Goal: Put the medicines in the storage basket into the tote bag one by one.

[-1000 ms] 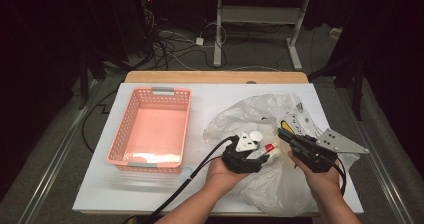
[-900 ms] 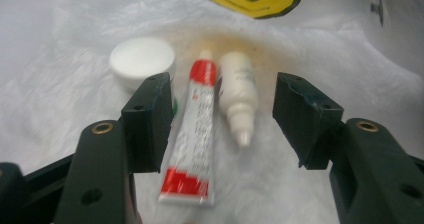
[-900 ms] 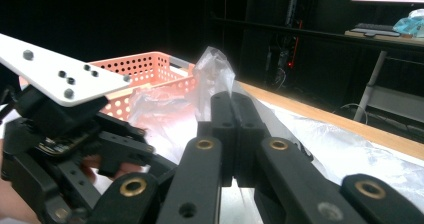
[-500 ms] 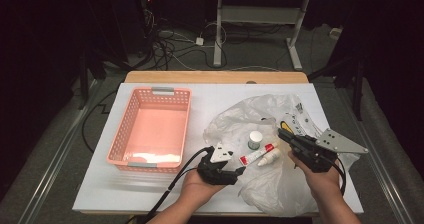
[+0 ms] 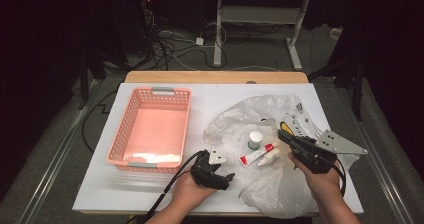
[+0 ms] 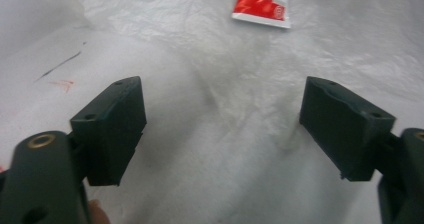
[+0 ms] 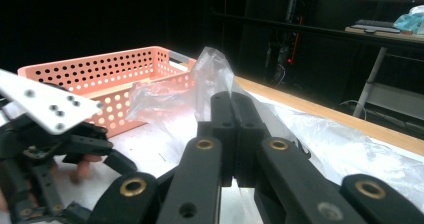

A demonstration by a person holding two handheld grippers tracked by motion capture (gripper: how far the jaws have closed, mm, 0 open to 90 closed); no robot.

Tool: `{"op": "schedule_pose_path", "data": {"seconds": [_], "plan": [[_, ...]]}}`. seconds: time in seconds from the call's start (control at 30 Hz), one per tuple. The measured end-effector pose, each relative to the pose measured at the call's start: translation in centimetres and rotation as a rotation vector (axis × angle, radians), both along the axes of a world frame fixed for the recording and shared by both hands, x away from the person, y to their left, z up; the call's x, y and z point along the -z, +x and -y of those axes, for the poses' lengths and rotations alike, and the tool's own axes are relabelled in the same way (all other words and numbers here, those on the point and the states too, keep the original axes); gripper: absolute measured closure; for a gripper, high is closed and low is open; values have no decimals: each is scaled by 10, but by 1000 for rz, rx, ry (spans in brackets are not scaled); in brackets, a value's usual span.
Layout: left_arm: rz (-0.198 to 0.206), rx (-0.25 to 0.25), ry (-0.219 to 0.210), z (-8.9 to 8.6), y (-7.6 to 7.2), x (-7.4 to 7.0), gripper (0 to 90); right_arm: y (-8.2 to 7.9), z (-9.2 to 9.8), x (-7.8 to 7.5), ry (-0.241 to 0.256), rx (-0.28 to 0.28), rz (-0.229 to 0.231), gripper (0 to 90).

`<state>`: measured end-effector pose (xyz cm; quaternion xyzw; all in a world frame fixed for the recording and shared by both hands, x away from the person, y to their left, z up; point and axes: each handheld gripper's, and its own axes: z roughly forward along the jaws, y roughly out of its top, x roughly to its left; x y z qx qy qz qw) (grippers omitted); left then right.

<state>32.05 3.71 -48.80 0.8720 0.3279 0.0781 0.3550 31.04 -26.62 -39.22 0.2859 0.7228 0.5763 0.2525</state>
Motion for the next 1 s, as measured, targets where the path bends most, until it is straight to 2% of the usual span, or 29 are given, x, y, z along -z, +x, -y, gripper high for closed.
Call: {"op": "schedule_pose_path", "data": {"seconds": [0.17,0.23,0.3,0.47,0.73,0.9,1.0], "plan": [[13,27,15,9,2,0,176,0,0,1,-1,-2,-3,900],[22,53,8,13,0,0,258,0,-1,1,-3,-2,-4,900],[25,58,6,16,-2,-1,311,0,-1,2,-4,-1,-3,900],[21,44,-8,19,-3,-1,474,0,-1,2,-6,1,-6,900],[23,25,-20,21,-2,-1,637,-2,-1,1,-9,3,-1,900],[19,40,-33,23,0,-1,756,-2,-2,2,-8,1,-7,900],[22,39,-35,23,0,-1,781,-2,-1,2,-10,1,-5,900]]}}
